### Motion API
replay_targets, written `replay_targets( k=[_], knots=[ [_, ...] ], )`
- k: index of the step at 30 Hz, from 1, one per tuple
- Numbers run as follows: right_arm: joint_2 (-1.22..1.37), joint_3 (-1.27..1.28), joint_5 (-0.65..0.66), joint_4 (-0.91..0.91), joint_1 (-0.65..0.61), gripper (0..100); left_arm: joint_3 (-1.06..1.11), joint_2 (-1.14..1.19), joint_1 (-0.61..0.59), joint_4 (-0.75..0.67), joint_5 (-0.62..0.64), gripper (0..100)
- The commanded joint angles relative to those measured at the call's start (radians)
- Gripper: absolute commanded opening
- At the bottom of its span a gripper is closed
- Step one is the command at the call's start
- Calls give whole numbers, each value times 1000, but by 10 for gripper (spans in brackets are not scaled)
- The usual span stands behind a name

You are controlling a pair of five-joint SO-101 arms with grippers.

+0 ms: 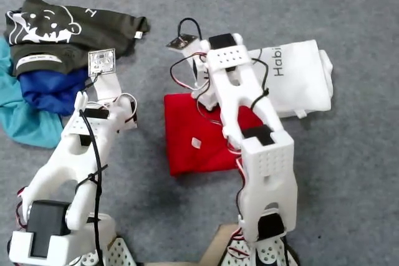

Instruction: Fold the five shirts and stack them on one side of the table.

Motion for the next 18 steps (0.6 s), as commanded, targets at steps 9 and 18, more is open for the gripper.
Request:
replay_targets(
  k=[9,18],
  knots=[
    [-10,-31,35,158,-6,15,-48,-8,-1,-12,-9,29],
    [-13,-30,41,183,44,15,-48,-8,-1,-11,-9,29]
  ],
)
